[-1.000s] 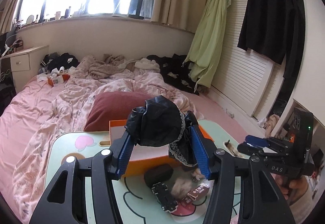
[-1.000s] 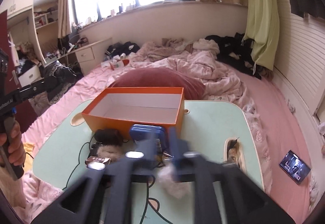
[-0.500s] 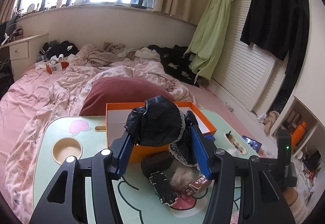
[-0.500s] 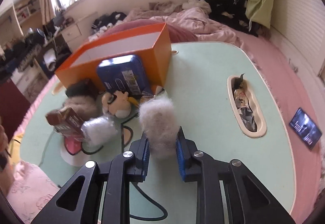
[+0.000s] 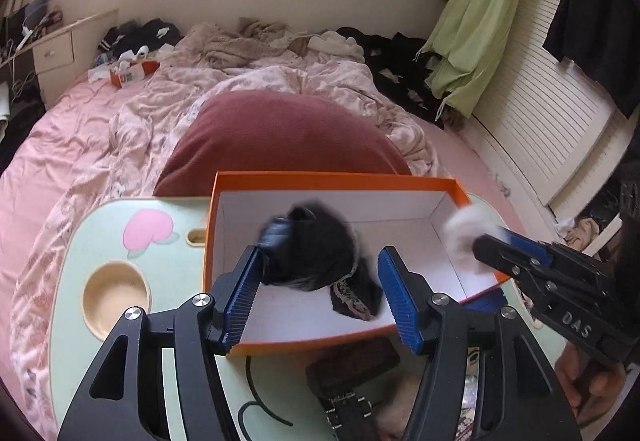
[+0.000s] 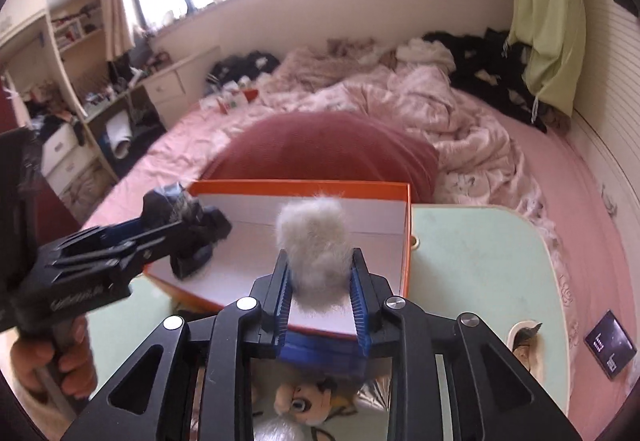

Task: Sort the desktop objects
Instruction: 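Drop the black cloth in the box with left gripper while right drops the fluffy ball, then grasp the clear plastic bag on the table with the right gripper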

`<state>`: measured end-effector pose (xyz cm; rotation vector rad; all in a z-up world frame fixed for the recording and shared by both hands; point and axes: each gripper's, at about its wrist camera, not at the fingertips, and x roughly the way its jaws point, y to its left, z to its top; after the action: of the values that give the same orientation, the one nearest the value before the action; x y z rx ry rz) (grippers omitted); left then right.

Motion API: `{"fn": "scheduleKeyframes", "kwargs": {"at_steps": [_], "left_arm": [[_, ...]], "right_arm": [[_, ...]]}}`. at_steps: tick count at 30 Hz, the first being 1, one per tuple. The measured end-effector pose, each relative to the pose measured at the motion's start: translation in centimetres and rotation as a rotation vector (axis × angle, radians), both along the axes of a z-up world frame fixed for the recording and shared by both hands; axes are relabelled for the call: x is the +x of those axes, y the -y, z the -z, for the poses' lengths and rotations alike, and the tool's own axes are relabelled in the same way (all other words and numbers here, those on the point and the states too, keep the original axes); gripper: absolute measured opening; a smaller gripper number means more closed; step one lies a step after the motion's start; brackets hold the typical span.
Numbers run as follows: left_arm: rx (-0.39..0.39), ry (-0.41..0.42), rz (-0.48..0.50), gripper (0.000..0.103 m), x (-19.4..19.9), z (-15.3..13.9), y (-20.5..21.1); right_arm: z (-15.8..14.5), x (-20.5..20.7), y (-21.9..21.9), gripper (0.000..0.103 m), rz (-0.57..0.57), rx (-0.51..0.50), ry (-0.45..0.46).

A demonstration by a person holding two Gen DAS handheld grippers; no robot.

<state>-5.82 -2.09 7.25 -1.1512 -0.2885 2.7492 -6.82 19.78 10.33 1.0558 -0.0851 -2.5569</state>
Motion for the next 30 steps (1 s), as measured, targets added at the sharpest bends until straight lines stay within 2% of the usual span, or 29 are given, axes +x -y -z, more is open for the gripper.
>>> {"fn": "scheduleKeyframes", "kwargs": {"at_steps": [1,2,3,5,7,9,10,12,16,19,21,22,25,27,30], "left_arm": [[0.004,-0.021,0.002,0.066,0.7,-0.1,0.2],[0.000,-0.050,-0.002,0.076,1.4,-0.3,0.3],[-0.001,-0.081,-0.008,0.082,2.3,-0.7,0.5],[0.011,-0.117,-0.004,0.082,3.9,-1.3,0.8],[0.017,-0.132,0.026,0.082,5.9,-1.8,0.9],[-0.019,-0.126,0.036,0.082,7.8,-1.8,0.8],[-0.042,-0.123,0.046,0.082,9.0,-1.6,0.7],[-0.065,-0.110,0.058,0.082,10.8,-0.8,0.8],[-0.105,-0.039,0.070,0.082,13.2,2.2,1.0],[-0.140,0.022,0.069,0.082,13.6,4.6,1.1],[-0.116,0.075,0.065,0.082,13.2,6.1,1.3],[-0.110,0.092,0.061,0.083,12.9,6.7,1.5],[-0.154,0.087,0.045,0.085,13.0,6.7,1.1],[-0.204,0.090,0.039,0.092,13.1,6.9,0.6],[-0.206,0.069,0.040,0.092,13.6,6.6,0.5]], "right_arm": [[-0.1,0.1,-0.1,0.029,-0.008,-0.024,-0.011],[-0.5,0.7,-0.4,0.039,-0.004,-0.035,-0.034],[-0.8,1.1,-0.6,0.058,0.007,-0.033,-0.054],[-1.5,3.1,-1.1,0.069,0.019,-0.029,-0.108],[-1.7,5.2,-1.5,0.069,0.003,-0.027,-0.122],[-1.4,6.9,-1.7,0.071,-0.004,-0.015,-0.112],[-1.0,8.1,-1.9,0.076,-0.008,-0.006,-0.103],[0.3,10.5,-2.1,0.080,-0.022,0.014,-0.082],[3.7,13.5,-2.0,0.080,-0.042,0.092,-0.022],[6.2,14.6,-1.8,0.080,-0.037,0.127,0.036],[7.5,15.1,-1.7,0.081,-0.019,0.153,0.041],[7.5,15.5,-1.5,0.081,-0.006,0.177,0.015],[7.3,15.7,-1.7,0.089,0.010,0.185,0.012],[7.3,15.5,-2.1,0.097,0.031,0.183,0.015],[7.2,15.4,-2.0,0.099,0.034,0.195,0.007]]}}
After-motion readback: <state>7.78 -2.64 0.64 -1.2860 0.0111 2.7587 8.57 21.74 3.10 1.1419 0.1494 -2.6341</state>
